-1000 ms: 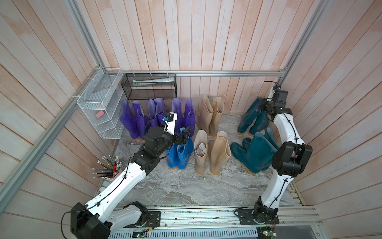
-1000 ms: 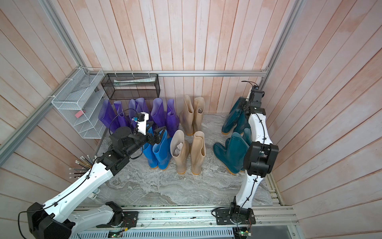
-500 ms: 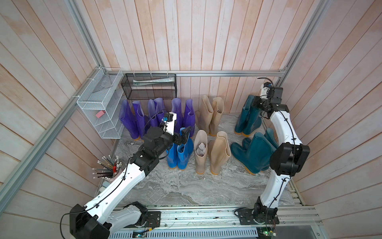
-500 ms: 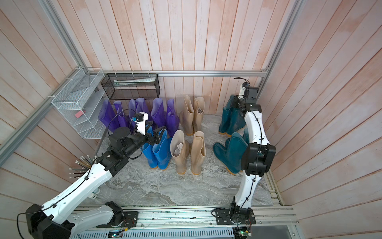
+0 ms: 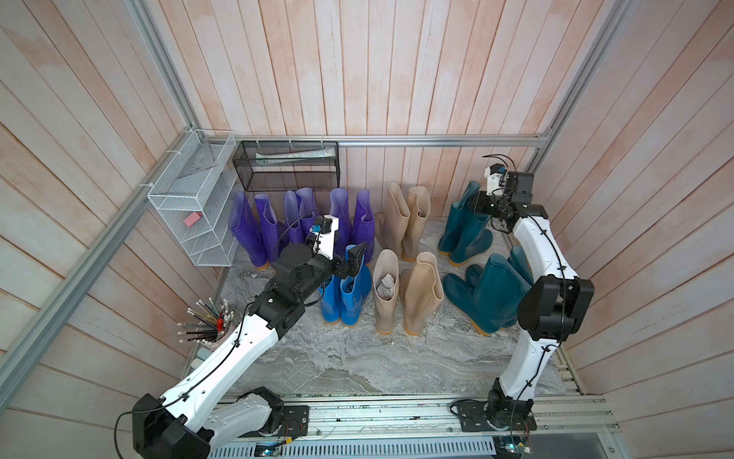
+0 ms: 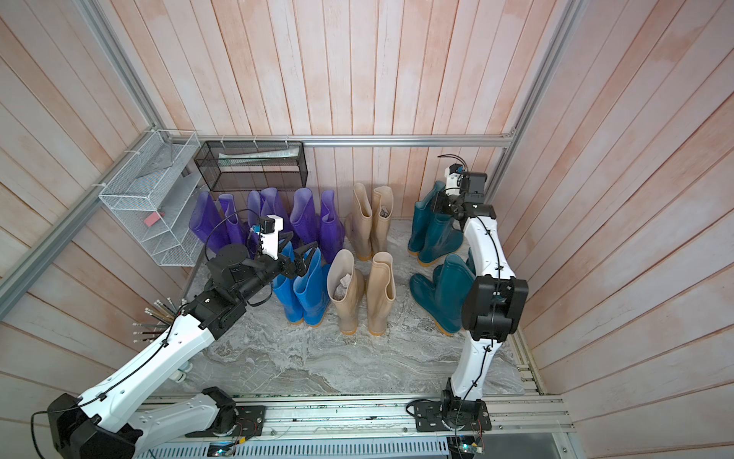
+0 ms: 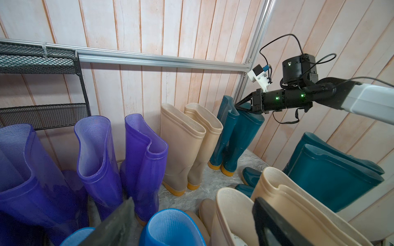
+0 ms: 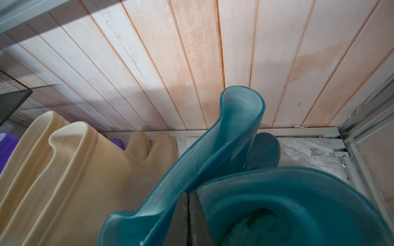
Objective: Match and arrange rain boots in pairs
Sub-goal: Move a pair of rain boots to the corner of the board, then move a pair of rain boots to the center of the board.
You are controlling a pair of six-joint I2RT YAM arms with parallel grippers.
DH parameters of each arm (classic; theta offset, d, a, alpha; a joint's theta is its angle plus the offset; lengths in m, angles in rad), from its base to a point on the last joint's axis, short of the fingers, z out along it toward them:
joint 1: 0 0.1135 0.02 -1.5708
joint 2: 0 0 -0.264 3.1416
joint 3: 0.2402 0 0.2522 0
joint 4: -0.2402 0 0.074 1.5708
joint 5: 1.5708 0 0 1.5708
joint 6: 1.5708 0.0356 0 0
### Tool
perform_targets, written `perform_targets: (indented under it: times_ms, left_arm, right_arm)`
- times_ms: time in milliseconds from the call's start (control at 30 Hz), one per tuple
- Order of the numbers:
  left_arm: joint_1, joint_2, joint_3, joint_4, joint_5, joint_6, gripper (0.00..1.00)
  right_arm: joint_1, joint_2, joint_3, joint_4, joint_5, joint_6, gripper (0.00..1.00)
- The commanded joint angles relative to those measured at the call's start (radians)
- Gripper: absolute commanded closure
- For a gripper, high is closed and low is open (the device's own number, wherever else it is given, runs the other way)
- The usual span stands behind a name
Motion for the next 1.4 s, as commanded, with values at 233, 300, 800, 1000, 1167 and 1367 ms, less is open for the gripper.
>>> perform_targets:
  times_ms: [233,300,800,1000,1167,1367]
  left_arm:
    - [0.007,-0.013,-0.018,0.015,0.016,0.0,0.11]
    - [0.006,-0.011,-0.017,0.014,0.017,0.0,0.1]
    - [0.008,-0.038,-0.021,0.016,0.024,-0.003,0.11]
    - [0.006,-0.043,-0.022,0.016,0.022,-0.004,0.1]
    - [0.007,-0.043,-0.024,0.017,0.022,-0.003,0.1]
    - [0.007,-0.044,-0.026,0.016,0.016,0.001,0.1]
  right_arm:
    - [0.019,-0.044,0.023,0.005,0.219,0.021,0.57]
    - [0.015,-0.073,-0.021,0.046,0.235,0.056,0.47]
    - [0.008,-0.014,0.001,0.057,0.235,0.237,0.34]
    - [0.014,0.048,0.034,0.019,0.214,0.228,0.41]
    - [0.013,0.089,0.059,0.001,0.235,0.218,0.38]
    - [0.013,0.157,0.146,-0.054,0.272,0.192,0.6]
